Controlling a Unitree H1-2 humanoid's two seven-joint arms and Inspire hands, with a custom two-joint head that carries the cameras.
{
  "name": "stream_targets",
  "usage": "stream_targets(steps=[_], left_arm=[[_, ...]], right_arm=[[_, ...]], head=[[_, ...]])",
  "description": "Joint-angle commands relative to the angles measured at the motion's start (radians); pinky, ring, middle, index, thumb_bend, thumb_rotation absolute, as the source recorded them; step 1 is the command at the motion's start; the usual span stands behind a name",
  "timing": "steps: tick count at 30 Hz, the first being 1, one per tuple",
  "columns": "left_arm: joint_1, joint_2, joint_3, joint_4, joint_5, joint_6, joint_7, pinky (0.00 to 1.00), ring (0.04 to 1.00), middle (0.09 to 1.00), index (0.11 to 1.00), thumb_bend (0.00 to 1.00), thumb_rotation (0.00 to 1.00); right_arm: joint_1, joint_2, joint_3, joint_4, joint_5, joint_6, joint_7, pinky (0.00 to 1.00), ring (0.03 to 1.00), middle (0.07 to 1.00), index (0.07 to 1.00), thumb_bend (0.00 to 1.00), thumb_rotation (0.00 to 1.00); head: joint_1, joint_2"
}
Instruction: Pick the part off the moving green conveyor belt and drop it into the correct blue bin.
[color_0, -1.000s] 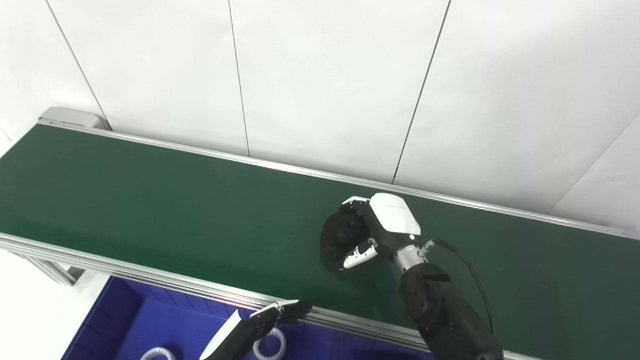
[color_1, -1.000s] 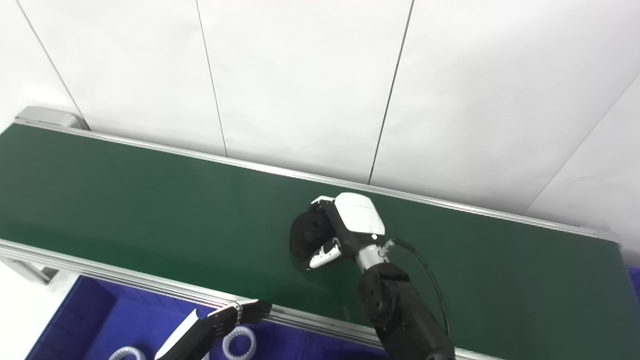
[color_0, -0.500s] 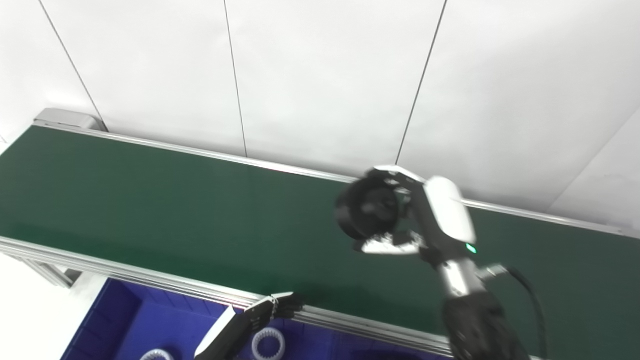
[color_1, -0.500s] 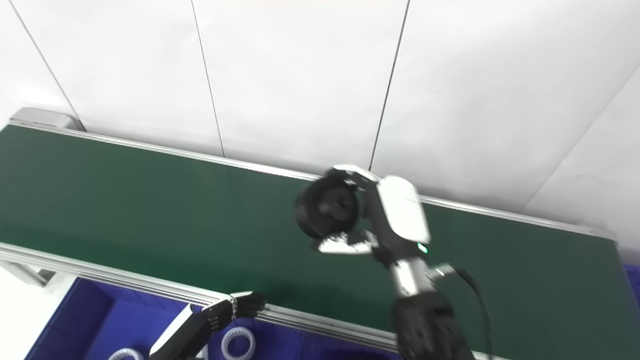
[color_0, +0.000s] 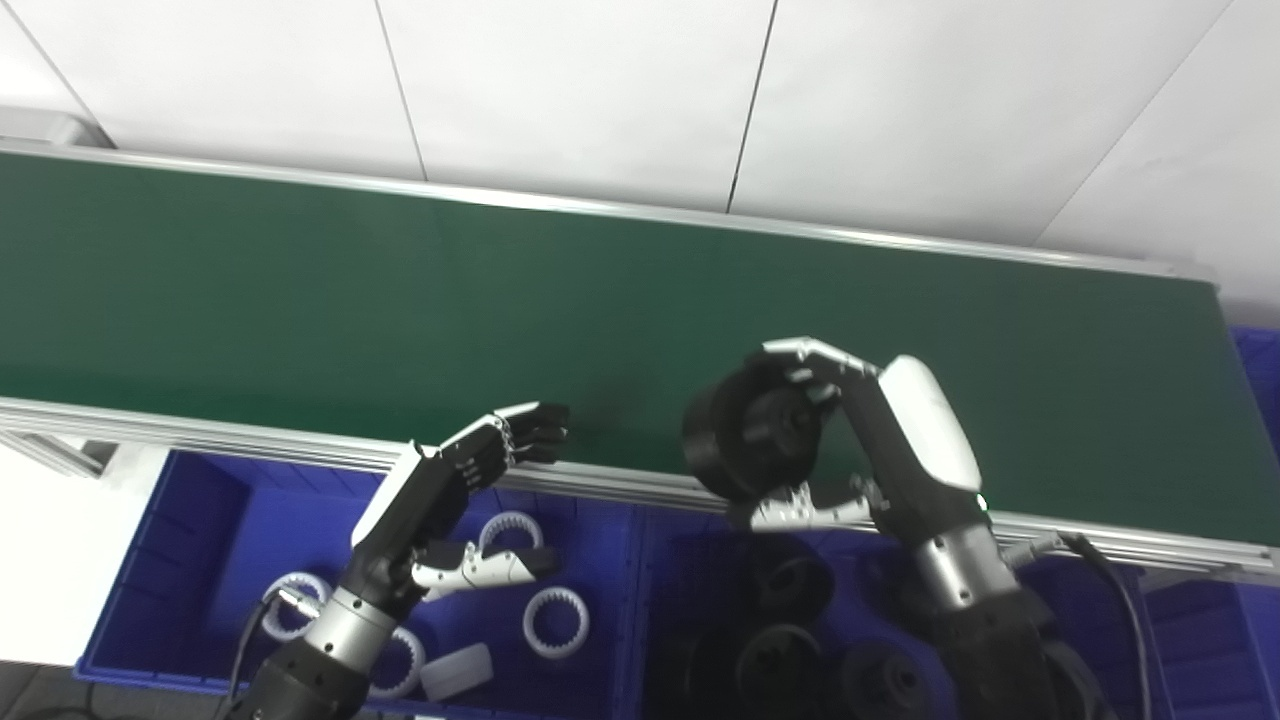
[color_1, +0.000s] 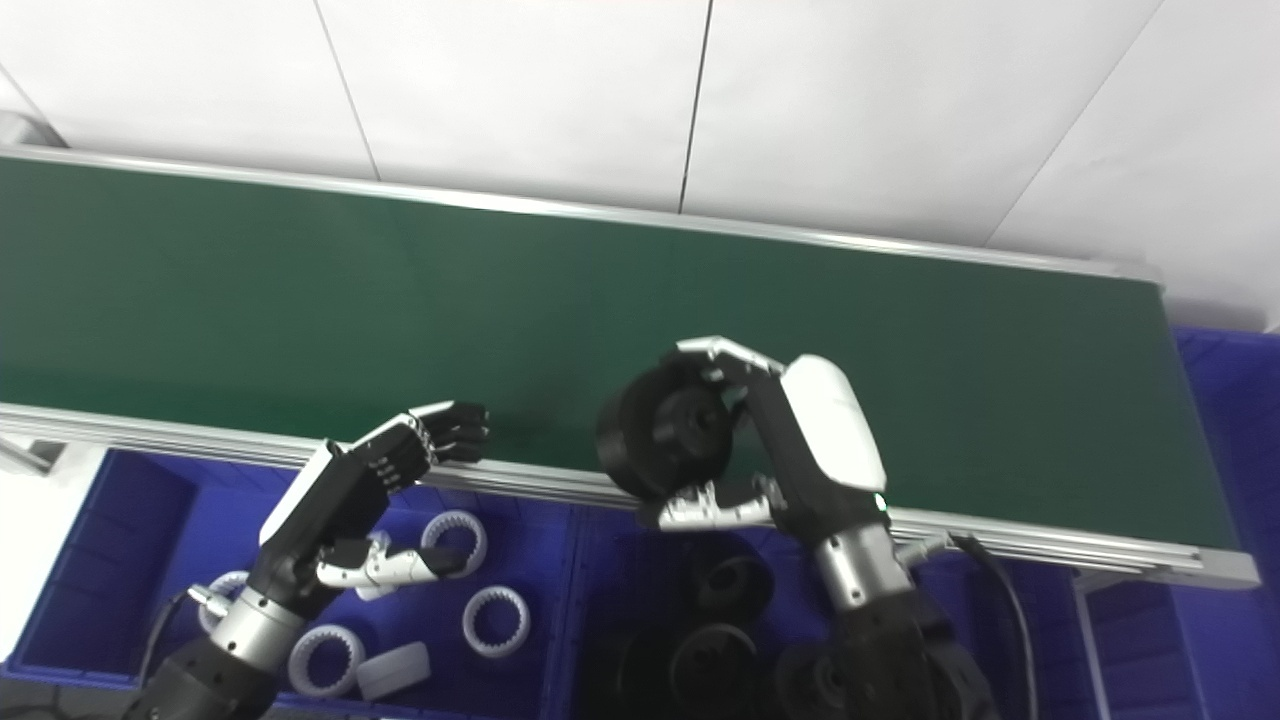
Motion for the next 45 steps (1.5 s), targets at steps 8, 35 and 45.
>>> stream_targets(steps=[8,35,45], left_arm=[[-0.003,0.013,0.011,-0.069,-0.008,0.008,-0.007,0.73,0.788,0.82,0.788,0.76,0.3],[-0.007,0.016,0.028,-0.071,-0.02,0.011,-0.017,0.7,0.778,0.816,0.787,0.74,0.26],[0.002,0.016,0.028,-0.08,-0.013,0.024,-0.015,0.7,0.778,0.818,0.786,0.75,0.28]], right_arm=[[0.031,-0.013,0.011,0.0,-0.07,-0.001,0.051,0.24,0.39,0.504,0.494,0.51,0.0],[-0.066,-0.095,0.115,0.157,-0.399,0.075,0.41,0.37,0.486,0.497,0.692,0.55,0.0],[-0.023,-0.127,0.11,0.113,-0.339,-0.05,0.247,0.82,0.893,0.892,0.845,0.74,0.39]], head=[[-0.001,0.011],[-0.016,0.019],[0.001,0.006]])
